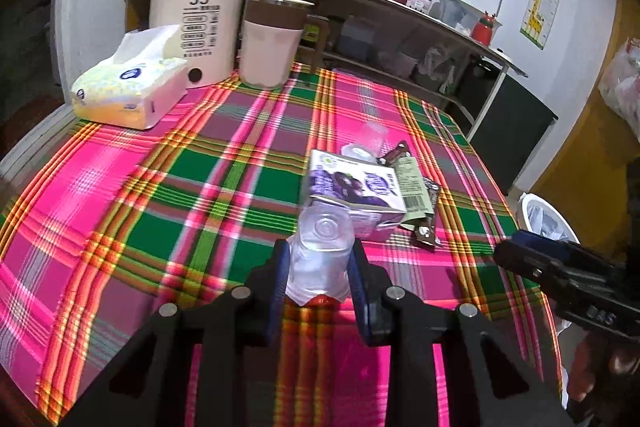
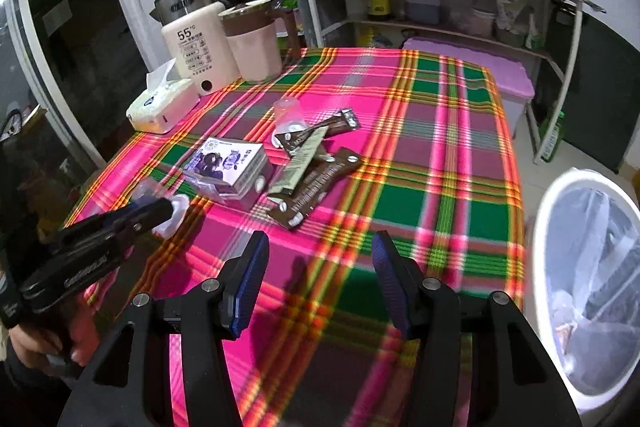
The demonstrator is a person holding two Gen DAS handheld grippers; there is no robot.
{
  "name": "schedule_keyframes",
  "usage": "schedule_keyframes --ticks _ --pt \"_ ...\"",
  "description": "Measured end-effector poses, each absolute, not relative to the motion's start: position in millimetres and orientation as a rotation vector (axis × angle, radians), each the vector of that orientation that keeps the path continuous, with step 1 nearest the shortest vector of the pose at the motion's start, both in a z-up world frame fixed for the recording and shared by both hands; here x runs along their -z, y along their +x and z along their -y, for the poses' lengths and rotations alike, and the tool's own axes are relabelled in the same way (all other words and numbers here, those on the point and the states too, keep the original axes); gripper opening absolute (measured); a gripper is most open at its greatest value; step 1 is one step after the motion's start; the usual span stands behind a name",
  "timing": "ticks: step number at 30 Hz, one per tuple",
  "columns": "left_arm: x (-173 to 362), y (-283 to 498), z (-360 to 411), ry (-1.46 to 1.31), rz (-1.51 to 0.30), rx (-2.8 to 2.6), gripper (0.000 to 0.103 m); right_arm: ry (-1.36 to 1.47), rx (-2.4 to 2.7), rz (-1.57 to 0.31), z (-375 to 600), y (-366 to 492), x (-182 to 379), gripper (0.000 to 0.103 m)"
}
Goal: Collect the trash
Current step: 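Grasp the clear plastic cup with the left tool while the right tool grasps the brown snack wrapper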
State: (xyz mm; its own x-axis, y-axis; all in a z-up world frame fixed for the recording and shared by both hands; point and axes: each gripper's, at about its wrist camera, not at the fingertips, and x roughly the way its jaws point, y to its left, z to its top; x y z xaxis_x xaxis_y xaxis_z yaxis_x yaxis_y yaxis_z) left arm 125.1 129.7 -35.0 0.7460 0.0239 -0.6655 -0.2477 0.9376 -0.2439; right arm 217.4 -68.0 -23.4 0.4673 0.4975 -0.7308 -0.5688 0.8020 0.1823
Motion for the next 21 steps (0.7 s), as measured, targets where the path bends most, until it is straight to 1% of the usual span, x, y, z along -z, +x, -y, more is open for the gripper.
schedule_keyframes --ticks 6,15,21 --pt "40 119 -140 -0.35 -0.718 -0.155 0.03 -0.113 -0.656 -0.915 39 234 40 0.054" --pt "43 120 -144 -0.363 -0.724 -0.139 0.03 -0.14 -0.609 -0.942 15 251 55 0.054" --pt "46 121 -144 -0.366 -0.727 -0.124 0.03 -0.126 -0.548 -0.95 37 256 55 0.054"
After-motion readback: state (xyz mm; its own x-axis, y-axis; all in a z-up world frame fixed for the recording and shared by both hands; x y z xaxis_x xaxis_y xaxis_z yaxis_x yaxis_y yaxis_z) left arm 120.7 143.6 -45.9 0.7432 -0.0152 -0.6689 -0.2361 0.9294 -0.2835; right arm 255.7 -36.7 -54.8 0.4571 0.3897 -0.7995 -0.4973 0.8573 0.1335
